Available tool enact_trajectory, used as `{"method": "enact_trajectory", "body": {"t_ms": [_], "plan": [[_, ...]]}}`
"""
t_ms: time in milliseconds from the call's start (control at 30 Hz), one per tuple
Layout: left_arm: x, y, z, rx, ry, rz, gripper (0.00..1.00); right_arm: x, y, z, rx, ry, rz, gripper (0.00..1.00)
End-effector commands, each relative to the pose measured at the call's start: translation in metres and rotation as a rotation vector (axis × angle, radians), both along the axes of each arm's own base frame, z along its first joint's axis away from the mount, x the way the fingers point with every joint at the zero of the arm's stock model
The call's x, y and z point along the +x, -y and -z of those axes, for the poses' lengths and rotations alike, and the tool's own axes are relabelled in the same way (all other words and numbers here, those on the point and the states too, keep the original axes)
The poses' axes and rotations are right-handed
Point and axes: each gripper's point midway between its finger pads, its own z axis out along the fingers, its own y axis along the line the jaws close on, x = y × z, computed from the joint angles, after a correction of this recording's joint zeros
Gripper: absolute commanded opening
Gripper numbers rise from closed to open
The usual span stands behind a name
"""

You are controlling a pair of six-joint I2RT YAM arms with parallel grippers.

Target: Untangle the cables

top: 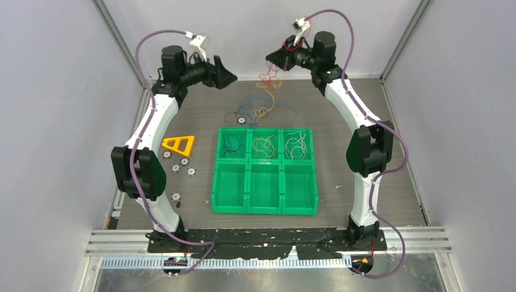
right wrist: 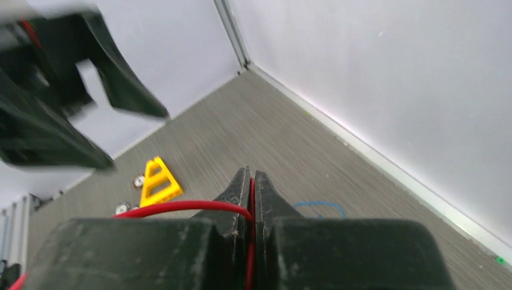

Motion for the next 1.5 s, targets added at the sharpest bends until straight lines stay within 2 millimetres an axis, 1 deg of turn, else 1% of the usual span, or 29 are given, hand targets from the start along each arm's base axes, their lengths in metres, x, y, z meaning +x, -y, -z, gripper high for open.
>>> {"method": "enact_trajectory", "body": {"t_ms": [0, 67, 167, 200, 233, 267, 300, 333, 400, 500, 567, 600, 633, 733, 833, 900, 967, 1100, 1133, 1167, 1200, 1233, 1267, 1300, 1333, 1367, 1400, 1433, 1467], "plan": [[-0.025, 0.035, -0.011, 0.113, 0.237, 0.183, 0.81, -0.036, 0.008, -0.104, 0.195, 0.054, -0.069, 0.05], [-0.020, 0.051, -0.004, 0.134, 0.273, 0.219, 0.83, -0.037, 0.011, -0.112, 0.225, 0.046, -0.076, 0.05], [-0.011, 0.078, -0.008, 0.133, 0.332, 0.256, 0.85, -0.040, 0.012, -0.118, 0.249, 0.036, -0.081, 0.05], [-0.010, 0.091, -0.014, 0.132, 0.366, 0.278, 0.86, -0.041, 0.011, -0.121, 0.260, 0.032, -0.085, 0.05], [-0.006, 0.098, -0.010, 0.147, 0.385, 0.287, 0.86, -0.041, 0.012, -0.123, 0.265, 0.030, -0.083, 0.05], [-0.008, 0.113, -0.012, 0.163, 0.420, 0.310, 0.85, -0.042, 0.011, -0.126, 0.272, 0.029, -0.085, 0.05], [-0.006, 0.122, -0.007, 0.198, 0.442, 0.322, 0.83, -0.043, 0.013, -0.129, 0.278, 0.031, -0.081, 0.05], [-0.004, 0.130, 0.003, 0.246, 0.457, 0.333, 0.76, -0.044, 0.013, -0.133, 0.290, 0.028, -0.081, 0.05], [0.006, 0.133, 0.027, 0.343, 0.452, 0.322, 0.52, -0.045, 0.018, -0.144, 0.312, 0.030, -0.073, 0.05], [0.028, 0.109, 0.054, 0.400, 0.392, 0.236, 0.26, -0.041, 0.038, -0.163, 0.350, 0.031, -0.045, 0.05], [0.038, 0.086, 0.065, 0.391, 0.336, 0.186, 0.03, -0.038, 0.056, -0.174, 0.361, 0.041, -0.015, 0.05], [0.045, 0.073, 0.071, 0.392, 0.304, 0.154, 0.00, -0.036, 0.069, -0.181, 0.360, 0.053, 0.008, 0.05], [0.050, 0.062, 0.077, 0.398, 0.276, 0.129, 0.00, -0.035, 0.075, -0.183, 0.357, 0.060, 0.020, 0.05], [0.067, 0.024, 0.091, 0.419, 0.197, 0.056, 0.00, -0.031, 0.108, -0.193, 0.348, 0.085, 0.089, 0.05], [0.077, 0.000, 0.096, 0.420, 0.153, -0.001, 0.00, -0.027, 0.129, -0.195, 0.326, 0.097, 0.139, 0.05], [0.082, -0.010, 0.100, 0.436, 0.142, -0.029, 0.00, -0.025, 0.143, -0.196, 0.306, 0.109, 0.174, 0.06], [0.086, -0.014, 0.105, 0.463, 0.136, -0.046, 0.00, -0.026, 0.149, -0.193, 0.279, 0.112, 0.187, 0.05], [0.091, -0.019, 0.110, 0.474, 0.098, -0.073, 0.00, -0.038, 0.150, -0.187, 0.205, 0.128, 0.180, 0.05], [0.092, -0.021, 0.110, 0.476, 0.092, -0.079, 0.00, -0.039, 0.150, -0.178, 0.179, 0.117, 0.181, 0.05], [0.091, -0.021, 0.111, 0.479, 0.087, -0.080, 0.00, -0.050, 0.149, -0.183, 0.164, 0.132, 0.162, 0.05], [0.091, -0.021, 0.111, 0.481, 0.087, -0.079, 0.00, -0.054, 0.146, -0.171, 0.137, 0.117, 0.132, 0.05], [0.090, -0.022, 0.111, 0.483, 0.082, -0.080, 0.00, -0.067, 0.144, -0.175, 0.126, 0.130, 0.107, 0.05], [0.089, -0.022, 0.112, 0.481, 0.076, -0.080, 0.00, -0.083, 0.138, -0.168, 0.100, 0.130, 0.042, 0.05], [0.088, -0.022, 0.111, 0.478, 0.071, -0.081, 0.00, -0.092, 0.134, -0.163, 0.075, 0.145, -0.001, 0.07], [0.086, -0.022, 0.111, 0.473, 0.064, -0.082, 0.00, -0.110, 0.129, -0.154, 0.056, 0.118, -0.075, 0.09], [0.084, -0.021, 0.110, 0.466, 0.060, -0.080, 0.00, -0.117, 0.129, -0.150, 0.028, 0.135, -0.099, 0.10], [0.082, -0.019, 0.109, 0.455, 0.059, -0.074, 0.00, -0.131, 0.127, -0.139, 0.015, 0.078, -0.137, 0.10], [0.080, -0.017, 0.106, 0.443, 0.060, -0.068, 0.00, -0.136, 0.127, -0.133, -0.021, 0.100, -0.154, 0.11], [0.078, -0.016, 0.104, 0.429, 0.061, -0.062, 0.00, -0.152, 0.126, -0.120, -0.033, 0.032, -0.178, 0.11]]}}
